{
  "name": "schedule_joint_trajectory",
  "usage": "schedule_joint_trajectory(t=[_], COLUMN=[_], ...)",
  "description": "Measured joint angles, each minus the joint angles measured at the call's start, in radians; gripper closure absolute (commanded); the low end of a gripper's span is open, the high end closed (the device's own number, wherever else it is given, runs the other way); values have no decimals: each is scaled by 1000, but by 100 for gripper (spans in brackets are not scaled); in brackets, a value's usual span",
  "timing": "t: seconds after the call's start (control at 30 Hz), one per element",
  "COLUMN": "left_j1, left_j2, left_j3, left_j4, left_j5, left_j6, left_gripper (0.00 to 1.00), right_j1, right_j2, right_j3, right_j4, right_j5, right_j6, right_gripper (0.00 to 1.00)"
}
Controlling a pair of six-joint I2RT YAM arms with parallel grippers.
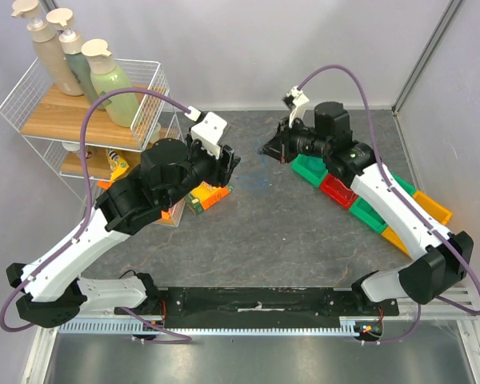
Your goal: Untangle the cables
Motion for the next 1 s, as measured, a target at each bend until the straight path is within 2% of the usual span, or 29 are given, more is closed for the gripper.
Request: schedule_joint_trajectory(t=[0.4,0.6,0.83,1.0], left_j1=[0,0,0,-1], left_j2=[-5,-42,-126,-138], left_j3=[-3,-60,-205,-246], left_j4=[68,142,251,296], left_j5=[2,2,30,74], left_j6=[-46,-58,-87,-114], left_gripper=[47,49,37,32], right_j1=[0,0,0,0], right_j2=[-3,-3,-3,-8], right_j3=[280,381,441,460], right_j4=[-15,-1,35,68], right_j5=[19,19,30,54], right_j6=[86,121,163,196], right_gripper=[100,100,100,100])
